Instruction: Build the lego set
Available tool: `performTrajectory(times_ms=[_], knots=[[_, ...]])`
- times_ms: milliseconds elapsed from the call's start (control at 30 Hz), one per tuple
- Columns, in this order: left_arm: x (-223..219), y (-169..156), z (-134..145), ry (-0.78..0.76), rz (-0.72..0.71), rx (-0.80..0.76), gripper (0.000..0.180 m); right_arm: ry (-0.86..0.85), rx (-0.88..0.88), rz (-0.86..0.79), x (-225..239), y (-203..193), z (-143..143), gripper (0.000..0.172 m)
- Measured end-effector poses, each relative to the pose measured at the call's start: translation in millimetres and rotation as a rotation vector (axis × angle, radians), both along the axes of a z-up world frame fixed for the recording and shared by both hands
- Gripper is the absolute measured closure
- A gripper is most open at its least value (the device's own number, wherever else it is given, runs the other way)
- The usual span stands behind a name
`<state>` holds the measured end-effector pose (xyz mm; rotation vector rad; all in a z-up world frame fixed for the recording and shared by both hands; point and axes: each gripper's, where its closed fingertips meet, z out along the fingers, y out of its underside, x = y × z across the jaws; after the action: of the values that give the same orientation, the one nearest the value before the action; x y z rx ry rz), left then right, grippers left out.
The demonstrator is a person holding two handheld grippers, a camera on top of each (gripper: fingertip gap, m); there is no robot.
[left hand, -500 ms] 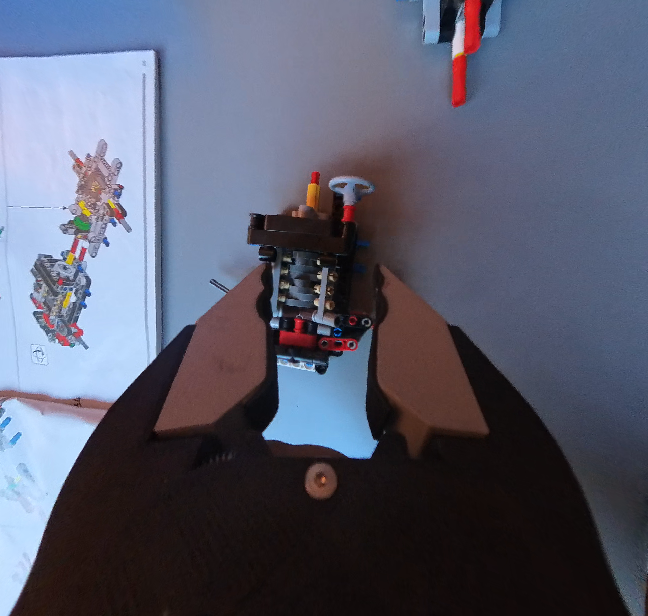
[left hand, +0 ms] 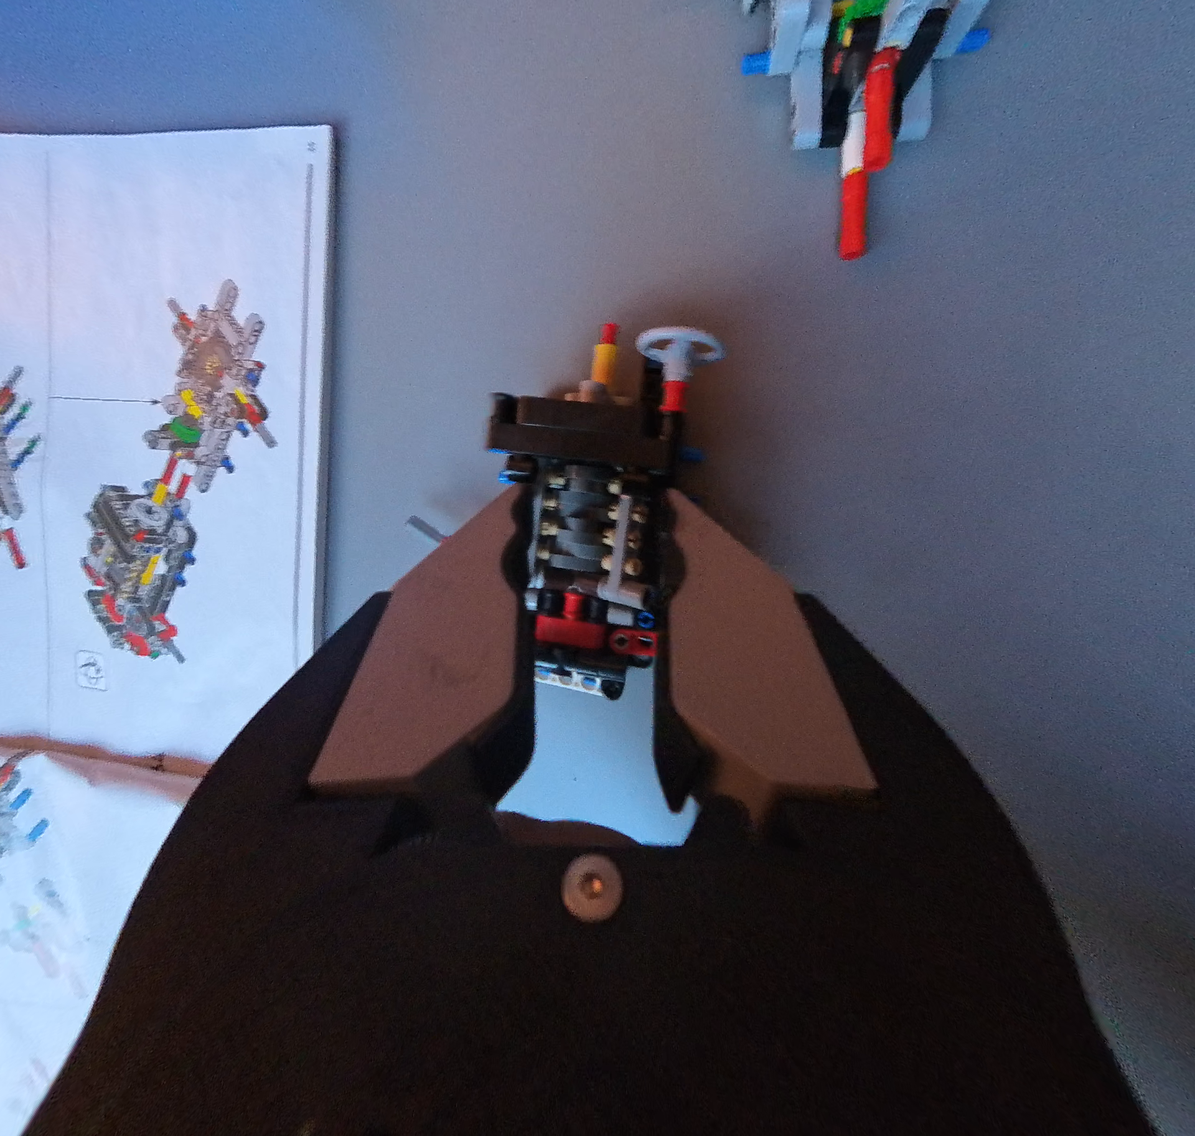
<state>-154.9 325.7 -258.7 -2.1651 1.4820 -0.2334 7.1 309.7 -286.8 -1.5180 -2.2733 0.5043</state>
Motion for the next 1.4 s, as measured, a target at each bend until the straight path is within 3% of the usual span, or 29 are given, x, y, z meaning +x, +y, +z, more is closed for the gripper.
performTrajectory(times_ms=[300,500,600,833,1400], knots=[[4,-10,1,-0.016,0.024,-0.010,0.148,0.094,-0.044,-0.068,-9,15,2,0.111],[-3,-8,-1,0.030,0.029,-0.021,0.127,0.125,-0.023,-0.081,-19,24,2,0.112],[-3,-9,-10,0.058,0.003,-0.033,0.140,0.161,-0.031,-0.094,-28,32,2,0.111],[0,-10,-10,-0.008,0.016,-0.023,0.142,0.230,-0.042,-0.084,-48,38,4,0.111],[21,-9,-10,-0.101,0.059,0.002,0.142,0.247,-0.042,-0.077,-45,42,4,0.111]])
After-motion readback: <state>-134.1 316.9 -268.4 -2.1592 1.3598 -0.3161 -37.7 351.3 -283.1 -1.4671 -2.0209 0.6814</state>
